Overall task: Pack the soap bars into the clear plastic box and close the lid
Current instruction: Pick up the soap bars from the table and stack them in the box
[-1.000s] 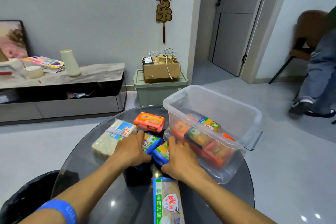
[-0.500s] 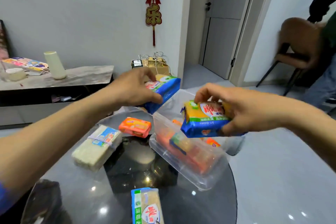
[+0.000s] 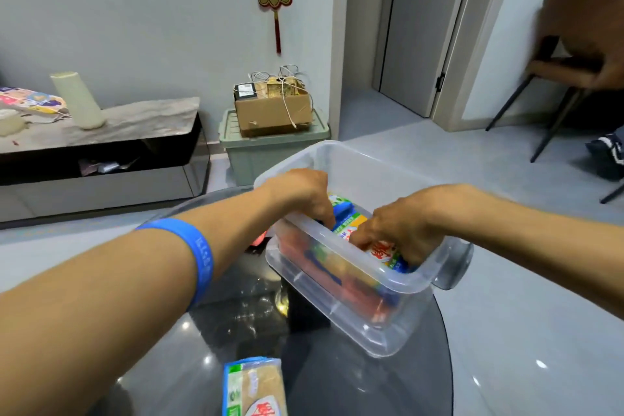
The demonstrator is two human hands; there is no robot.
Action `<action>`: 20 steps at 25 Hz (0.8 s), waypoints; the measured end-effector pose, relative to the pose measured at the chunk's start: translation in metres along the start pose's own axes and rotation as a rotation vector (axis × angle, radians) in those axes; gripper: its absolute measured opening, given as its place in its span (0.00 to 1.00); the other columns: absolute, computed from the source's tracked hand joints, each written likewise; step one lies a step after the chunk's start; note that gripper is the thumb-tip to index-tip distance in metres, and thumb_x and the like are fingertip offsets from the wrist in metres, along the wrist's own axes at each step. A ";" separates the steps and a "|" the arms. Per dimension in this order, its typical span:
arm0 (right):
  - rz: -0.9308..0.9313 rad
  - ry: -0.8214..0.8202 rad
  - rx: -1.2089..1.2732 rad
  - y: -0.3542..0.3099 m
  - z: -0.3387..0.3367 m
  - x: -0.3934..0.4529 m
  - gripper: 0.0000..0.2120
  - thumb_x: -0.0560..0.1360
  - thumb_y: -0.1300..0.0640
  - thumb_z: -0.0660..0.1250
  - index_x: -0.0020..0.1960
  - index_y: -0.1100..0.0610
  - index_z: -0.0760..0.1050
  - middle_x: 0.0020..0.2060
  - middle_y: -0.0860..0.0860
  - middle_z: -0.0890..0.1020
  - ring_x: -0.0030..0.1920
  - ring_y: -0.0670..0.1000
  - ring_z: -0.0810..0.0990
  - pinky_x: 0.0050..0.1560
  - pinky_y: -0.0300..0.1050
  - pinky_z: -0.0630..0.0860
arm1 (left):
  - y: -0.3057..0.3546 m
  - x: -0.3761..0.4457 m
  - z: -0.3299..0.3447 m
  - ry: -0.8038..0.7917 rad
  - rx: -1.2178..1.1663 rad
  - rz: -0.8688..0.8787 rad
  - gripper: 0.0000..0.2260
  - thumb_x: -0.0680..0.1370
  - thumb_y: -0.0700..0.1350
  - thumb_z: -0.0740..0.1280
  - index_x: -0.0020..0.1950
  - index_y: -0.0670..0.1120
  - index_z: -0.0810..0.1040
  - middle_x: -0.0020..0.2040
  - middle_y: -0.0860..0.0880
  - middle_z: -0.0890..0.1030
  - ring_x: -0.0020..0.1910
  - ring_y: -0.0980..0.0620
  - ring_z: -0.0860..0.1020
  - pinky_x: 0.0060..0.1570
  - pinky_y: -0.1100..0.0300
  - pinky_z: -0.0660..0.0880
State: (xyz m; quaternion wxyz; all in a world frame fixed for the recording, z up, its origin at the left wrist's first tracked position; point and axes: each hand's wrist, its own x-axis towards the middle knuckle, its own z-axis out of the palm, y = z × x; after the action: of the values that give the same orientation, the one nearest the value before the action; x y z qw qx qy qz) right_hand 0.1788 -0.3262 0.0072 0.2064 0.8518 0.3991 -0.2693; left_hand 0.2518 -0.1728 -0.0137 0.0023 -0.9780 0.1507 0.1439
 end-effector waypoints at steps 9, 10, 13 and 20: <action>0.188 0.099 0.433 0.001 0.009 0.000 0.19 0.70 0.60 0.74 0.55 0.42 0.76 0.58 0.47 0.75 0.55 0.52 0.76 0.56 0.49 0.76 | -0.005 -0.005 -0.002 -0.035 0.110 0.018 0.17 0.73 0.52 0.73 0.57 0.45 0.81 0.57 0.47 0.82 0.49 0.46 0.78 0.48 0.56 0.76; 0.202 0.158 0.452 -0.001 0.009 -0.004 0.17 0.70 0.58 0.73 0.54 0.42 0.76 0.56 0.47 0.76 0.53 0.51 0.77 0.55 0.48 0.77 | -0.004 -0.009 -0.003 0.014 0.088 0.042 0.13 0.73 0.48 0.72 0.54 0.44 0.81 0.55 0.46 0.83 0.48 0.46 0.79 0.45 0.56 0.75; 0.212 0.450 0.444 -0.013 0.004 -0.012 0.13 0.73 0.54 0.72 0.56 0.44 0.77 0.52 0.44 0.78 0.51 0.45 0.77 0.54 0.46 0.76 | -0.017 -0.037 -0.015 0.323 -0.200 0.142 0.08 0.72 0.43 0.69 0.48 0.45 0.84 0.49 0.46 0.85 0.48 0.47 0.81 0.41 0.59 0.74; 0.228 1.141 0.585 -0.151 -0.021 -0.022 0.09 0.70 0.46 0.63 0.48 0.47 0.76 0.45 0.45 0.81 0.46 0.50 0.79 0.46 0.52 0.77 | -0.159 -0.134 0.040 0.474 -0.378 -0.252 0.20 0.68 0.56 0.70 0.56 0.47 0.78 0.55 0.45 0.82 0.56 0.42 0.79 0.53 0.52 0.76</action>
State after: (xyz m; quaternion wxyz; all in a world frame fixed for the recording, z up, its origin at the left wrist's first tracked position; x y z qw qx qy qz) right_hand 0.0537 -0.2369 0.0167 -0.2511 0.9190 0.2635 0.1513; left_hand 0.1656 0.0206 -0.0200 -0.1965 -0.9784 -0.0043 -0.0636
